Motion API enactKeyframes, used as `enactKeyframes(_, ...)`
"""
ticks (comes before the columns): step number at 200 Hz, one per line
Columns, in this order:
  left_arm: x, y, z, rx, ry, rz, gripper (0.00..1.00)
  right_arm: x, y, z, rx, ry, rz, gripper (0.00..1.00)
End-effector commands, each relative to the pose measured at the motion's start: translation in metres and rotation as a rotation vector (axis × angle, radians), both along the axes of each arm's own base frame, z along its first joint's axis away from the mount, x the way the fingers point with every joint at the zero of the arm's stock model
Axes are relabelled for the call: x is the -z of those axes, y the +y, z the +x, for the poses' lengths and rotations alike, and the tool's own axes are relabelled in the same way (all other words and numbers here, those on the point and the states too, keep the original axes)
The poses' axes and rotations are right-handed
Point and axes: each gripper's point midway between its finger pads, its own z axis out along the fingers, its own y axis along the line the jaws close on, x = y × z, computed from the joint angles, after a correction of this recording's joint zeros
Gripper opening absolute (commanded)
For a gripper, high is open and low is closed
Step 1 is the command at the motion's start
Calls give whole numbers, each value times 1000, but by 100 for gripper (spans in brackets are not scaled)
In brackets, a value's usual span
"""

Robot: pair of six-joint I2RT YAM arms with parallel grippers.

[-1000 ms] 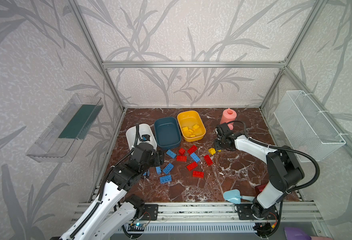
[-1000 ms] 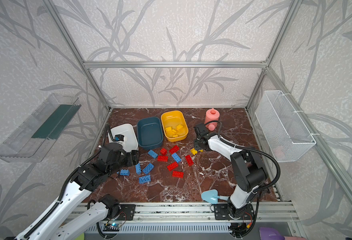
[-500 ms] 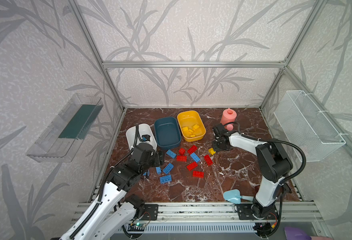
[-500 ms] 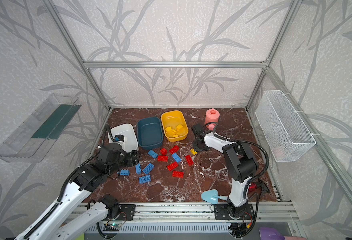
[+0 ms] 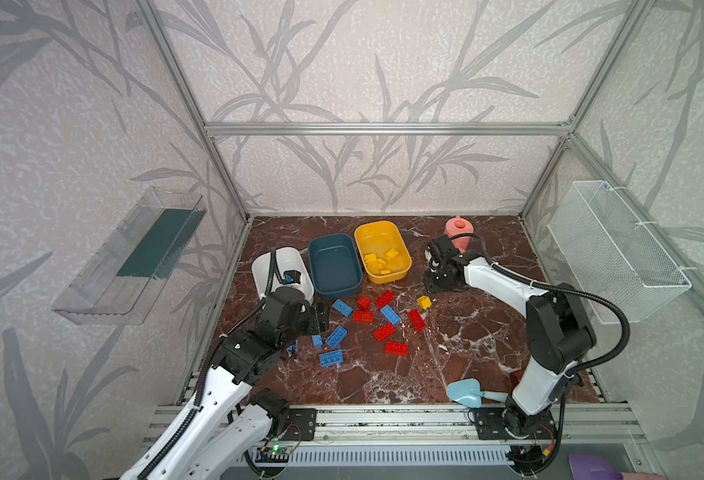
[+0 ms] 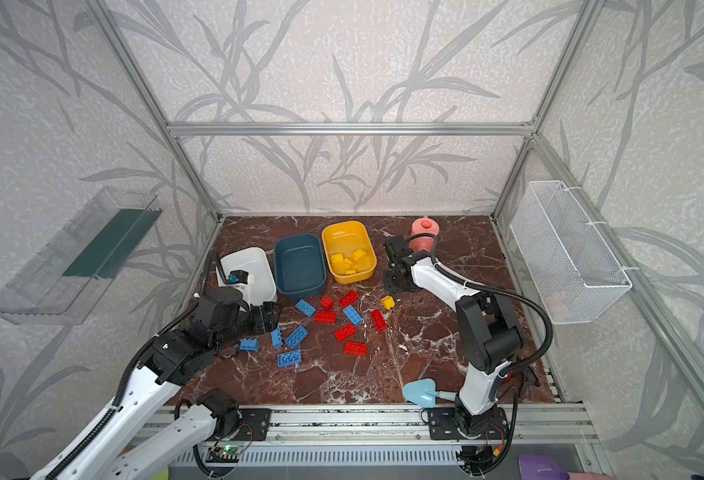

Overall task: Sort the legos into containers by color
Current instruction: 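Lower the right gripper and close it on the curved yellow brick, then lift the curved yellow brick with the right gripper over the yellow tub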

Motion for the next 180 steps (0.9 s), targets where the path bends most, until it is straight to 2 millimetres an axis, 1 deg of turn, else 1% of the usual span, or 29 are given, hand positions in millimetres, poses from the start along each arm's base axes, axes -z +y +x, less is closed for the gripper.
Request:
enactKeyframes(1,0,1,-1,5,-11,-1,76,-43,26,5,-75,-62,103,12)
enactKeyframes(17,-1,1,-1,7,-11,-4,76,-58,42,13,-113,-98,139,12)
enactKeyframes(45,-1,0,-2,9,-14,-5,76,-80,73,29,-159,-159,198,12)
enactKeyframes(61,-1,0,-2,11,-16,-8,76,-87,91,39,-178,-162,237,12)
enactKeyframes(75,-1,0,-2,11,-13,-8,76,-90,107,48,-196,-160,257,12)
enactKeyframes(83,-1,0,-2,11,-12,-8,77,-87,116,52,-208,-154,261,12)
enactKeyframes(90,0,0,-2,11,-12,-8,77,-89,125,57,-219,-161,268,13)
enactKeyframes(96,-1,0,-2,11,-14,-8,76,-82,131,60,-225,-148,263,13)
enactKeyframes(100,-1,0,-2,10,-13,-7,77,-85,136,64,-230,-154,269,13)
enactKeyframes(113,0,0,-1,7,-12,-4,77,-75,146,73,-235,-135,269,13)
enactKeyframes(137,1,1,-1,3,-7,1,77,-59,155,92,-221,-114,256,14)
enactKeyframes(154,3,1,-1,4,-3,6,77,-52,164,100,-221,-103,264,14)
enactKeyframes(180,4,2,-1,2,0,7,77,-42,169,112,-212,-92,257,18)
